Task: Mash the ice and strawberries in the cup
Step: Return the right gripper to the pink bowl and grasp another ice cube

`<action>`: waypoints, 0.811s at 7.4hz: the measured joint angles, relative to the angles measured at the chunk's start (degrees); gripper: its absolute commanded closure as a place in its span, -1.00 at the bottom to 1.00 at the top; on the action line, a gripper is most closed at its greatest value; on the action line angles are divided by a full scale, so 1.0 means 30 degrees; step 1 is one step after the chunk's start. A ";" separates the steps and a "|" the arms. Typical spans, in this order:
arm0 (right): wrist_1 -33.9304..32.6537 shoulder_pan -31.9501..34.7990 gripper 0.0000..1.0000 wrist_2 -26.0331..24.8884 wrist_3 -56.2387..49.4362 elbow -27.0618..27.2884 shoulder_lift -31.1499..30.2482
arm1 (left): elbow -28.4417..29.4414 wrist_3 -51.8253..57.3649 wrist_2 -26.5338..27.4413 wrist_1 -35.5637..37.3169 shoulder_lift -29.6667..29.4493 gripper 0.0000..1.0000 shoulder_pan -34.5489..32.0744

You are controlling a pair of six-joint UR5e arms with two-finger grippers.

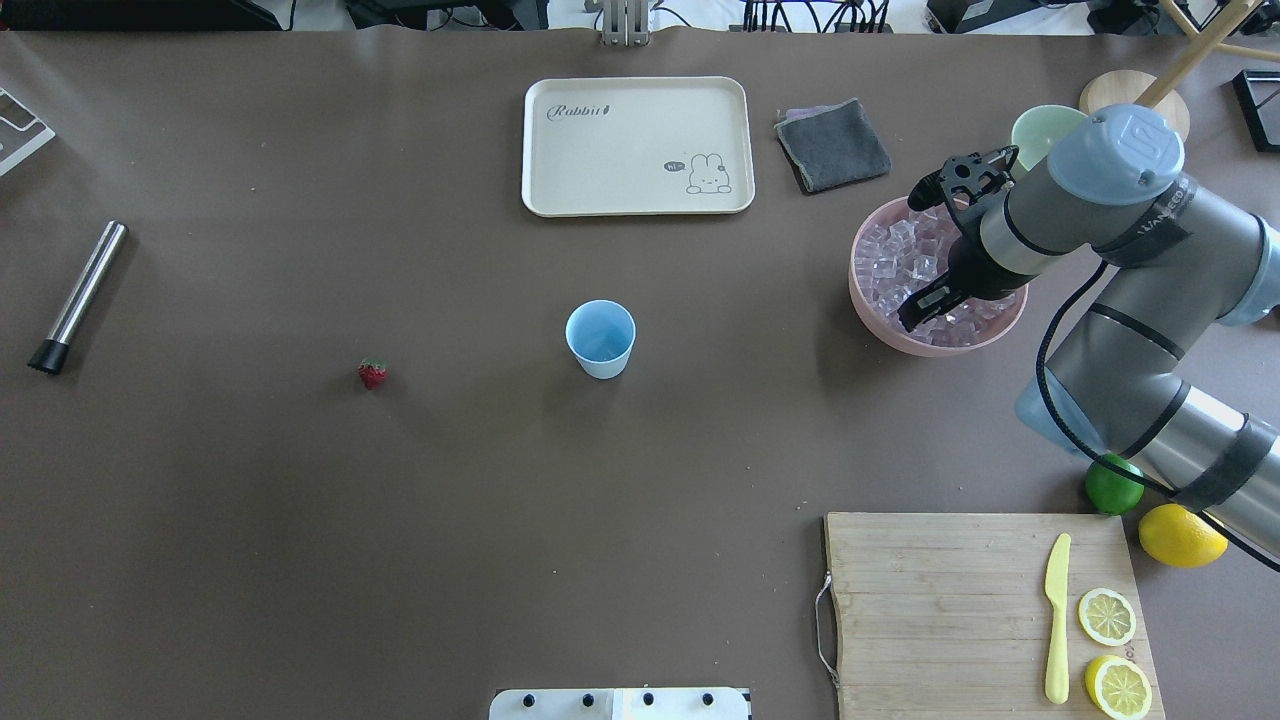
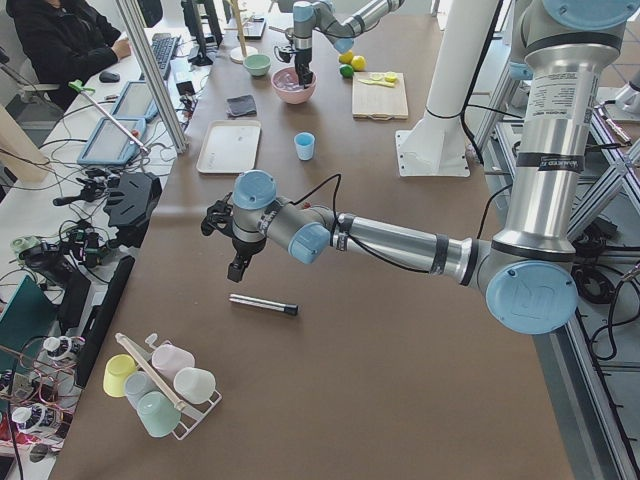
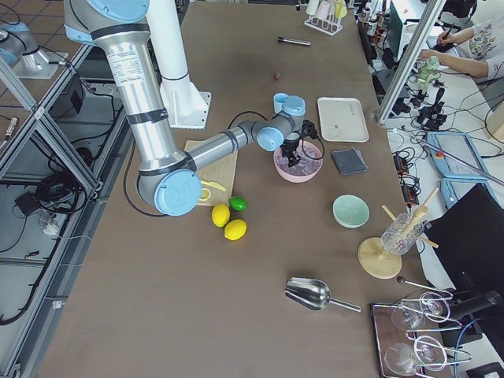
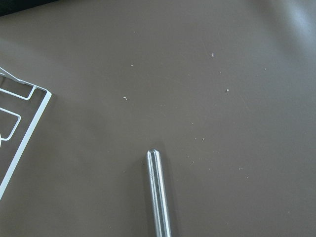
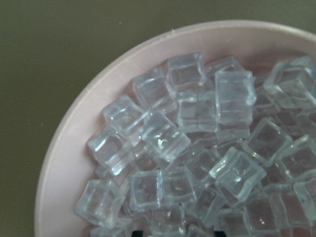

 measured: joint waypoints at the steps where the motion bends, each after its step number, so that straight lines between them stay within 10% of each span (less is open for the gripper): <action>1: -0.0007 -0.0040 0.05 -0.0018 -0.0006 -0.0011 0.0010 | 0.0073 0.0010 0.0000 -0.0001 -0.0026 -0.96 0.0049; 3: -0.0010 -0.0112 0.11 -0.0033 0.0049 -0.0013 0.0023 | 0.0249 0.0013 0.0000 -0.0007 -0.0131 -0.96 0.0149; 6: -0.0019 -0.0141 0.75 -0.0060 0.0291 0.0051 0.0016 | 0.0306 -0.0001 0.0006 -0.0016 -0.0161 -0.96 0.0212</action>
